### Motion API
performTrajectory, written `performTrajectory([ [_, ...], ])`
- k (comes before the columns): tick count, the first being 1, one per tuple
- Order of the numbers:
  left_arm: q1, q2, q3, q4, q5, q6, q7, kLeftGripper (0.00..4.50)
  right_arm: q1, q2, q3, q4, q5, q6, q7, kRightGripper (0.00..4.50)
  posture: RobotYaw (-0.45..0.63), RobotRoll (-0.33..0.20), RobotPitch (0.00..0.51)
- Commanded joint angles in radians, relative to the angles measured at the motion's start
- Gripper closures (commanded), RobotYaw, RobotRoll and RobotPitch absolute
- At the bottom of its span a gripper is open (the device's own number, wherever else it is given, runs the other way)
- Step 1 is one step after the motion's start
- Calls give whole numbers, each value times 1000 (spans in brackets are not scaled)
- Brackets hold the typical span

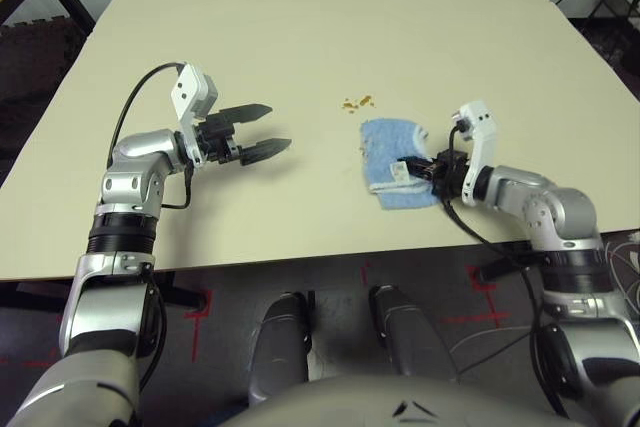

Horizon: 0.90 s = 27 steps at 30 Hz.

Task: Wipe the water off the table with a rag.

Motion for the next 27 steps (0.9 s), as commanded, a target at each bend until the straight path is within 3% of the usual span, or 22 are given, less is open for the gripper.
performTrajectory([
  [1,-2,-1,-9,12,10,-6,-3,0,34,8,72,-37,32,48,28,4483,-185,0,151],
  [15,2,-13,-11,11,14,-13,2,0,28,-4,113,-84,84,76,62,4483,-186,0,145],
  [27,5,-22,-13,16,17,-18,3,0,-47,-79,26,31,58,31,38,4483,-187,0,146],
])
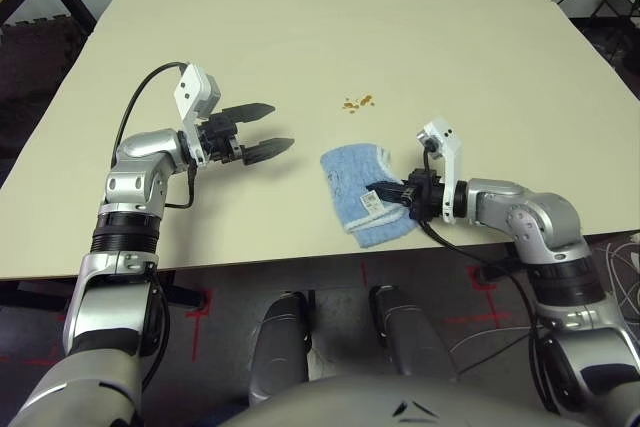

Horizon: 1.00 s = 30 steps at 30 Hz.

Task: Wipe the water off the table with a rag.

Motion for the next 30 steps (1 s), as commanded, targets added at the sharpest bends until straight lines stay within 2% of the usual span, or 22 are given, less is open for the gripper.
performTrajectory([
  [1,6,-8,-13,18,13,-10,3,0,-28,-30,-42,57,-12,-24,-8,4483,-187,0,146],
  [12,-8,-15,-16,37,20,-19,-2,0,-120,-116,-115,256,-58,-141,-20,4483,-198,0,145],
  [17,-11,-11,-15,41,22,-21,-3,0,-186,-149,-187,383,-76,-214,-46,4483,-198,0,145],
  [23,-12,-8,-14,45,22,-21,-4,0,-258,-63,-282,449,-47,-275,-124,4483,-200,0,146],
  [27,-11,4,-11,50,24,-20,-10,0,-294,52,-292,512,-80,-355,-219,4483,-197,0,149],
  [30,-14,16,-8,60,26,-23,-14,0,-313,88,-293,552,-95,-385,-246,4483,-197,0,149],
])
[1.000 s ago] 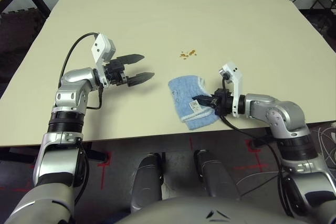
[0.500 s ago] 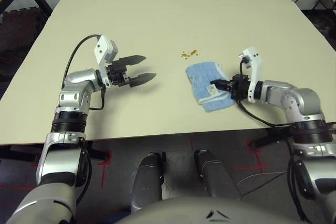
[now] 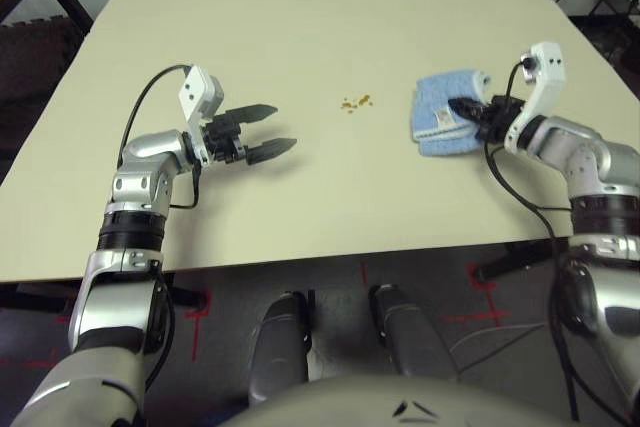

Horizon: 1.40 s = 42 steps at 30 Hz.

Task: Wipe the water off the table with a rag.

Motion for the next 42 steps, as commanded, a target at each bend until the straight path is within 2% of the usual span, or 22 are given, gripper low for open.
performTrajectory([
  [1,-1,29,-4,25,18,-8,-15,0,-32,21,-3,65,-26,-55,-40,4483,-189,0,151],
  [8,5,48,2,23,21,-13,-12,0,-112,61,6,277,-87,-168,-74,4483,-175,0,149],
  [16,18,53,9,7,16,-9,-4,0,-139,136,54,355,-119,-184,-28,4483,-156,0,145],
  [29,36,52,12,-16,8,-1,7,0,-118,280,146,308,-142,-161,29,4483,-146,0,144],
  [37,47,46,13,-24,4,-3,15,0,-48,318,241,184,-146,-71,116,4483,-144,0,144],
  [42,45,41,12,-20,4,-4,20,0,-23,321,247,142,-147,-53,104,4483,-144,0,143],
])
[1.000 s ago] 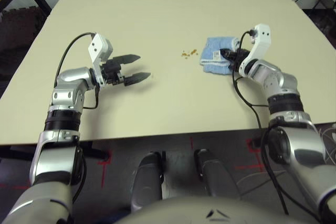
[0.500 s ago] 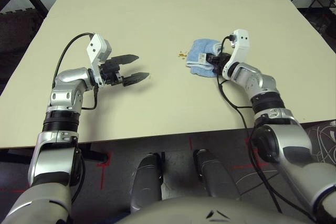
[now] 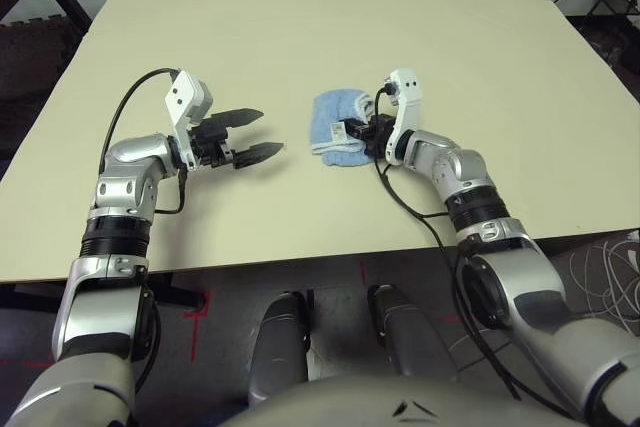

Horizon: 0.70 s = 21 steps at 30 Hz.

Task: Wipe the water off the table with a rag.

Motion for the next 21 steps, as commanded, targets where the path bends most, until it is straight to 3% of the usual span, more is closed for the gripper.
performTrajectory([
  [1,10,-7,4,-12,-4,-1,5,0,33,16,14,20,-6,32,-13,4483,-144,0,143],
  [9,7,-13,4,-8,-2,-5,8,0,-66,-65,-135,163,-1,-131,-166,4483,-149,0,140],
  [21,0,-20,1,4,2,-8,8,0,-159,-188,-246,287,21,-265,-223,4483,-158,0,146],
])
